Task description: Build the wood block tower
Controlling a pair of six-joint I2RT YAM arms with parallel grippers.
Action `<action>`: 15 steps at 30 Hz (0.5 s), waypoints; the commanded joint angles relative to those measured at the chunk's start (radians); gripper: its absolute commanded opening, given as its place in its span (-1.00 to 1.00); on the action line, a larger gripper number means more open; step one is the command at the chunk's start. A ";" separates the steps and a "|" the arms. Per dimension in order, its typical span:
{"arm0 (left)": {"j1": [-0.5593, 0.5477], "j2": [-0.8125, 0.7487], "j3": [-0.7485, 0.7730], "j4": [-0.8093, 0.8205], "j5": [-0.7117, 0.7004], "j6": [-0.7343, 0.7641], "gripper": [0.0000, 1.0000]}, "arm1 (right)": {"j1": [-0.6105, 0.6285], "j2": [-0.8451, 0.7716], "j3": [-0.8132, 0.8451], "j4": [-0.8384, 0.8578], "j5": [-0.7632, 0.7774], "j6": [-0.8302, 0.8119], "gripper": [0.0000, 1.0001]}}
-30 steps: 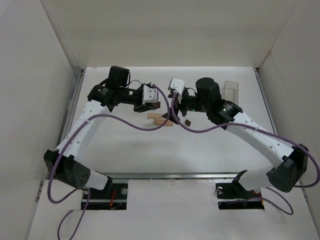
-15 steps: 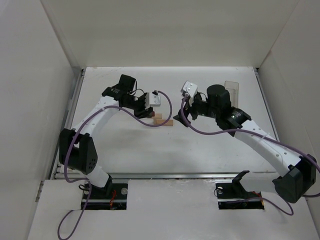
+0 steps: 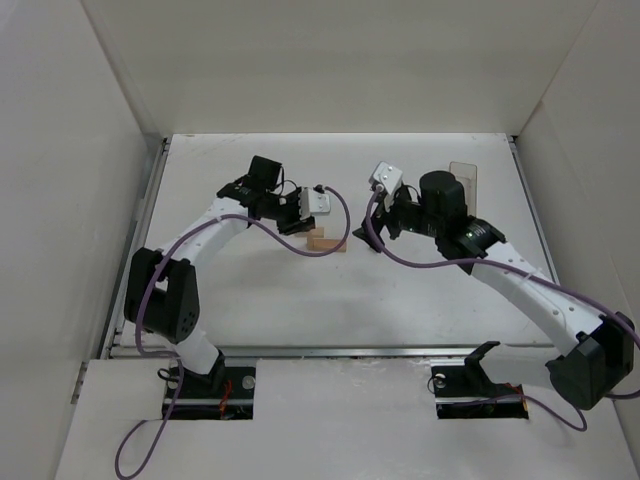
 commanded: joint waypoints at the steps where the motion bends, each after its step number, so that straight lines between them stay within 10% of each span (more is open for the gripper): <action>1: -0.007 0.020 -0.002 0.027 0.010 0.014 -1.00 | -0.015 -0.021 0.003 0.057 0.005 0.013 1.00; 15: -0.007 0.051 0.016 -0.031 0.039 0.093 -1.00 | -0.043 -0.003 -0.006 0.057 -0.014 0.013 1.00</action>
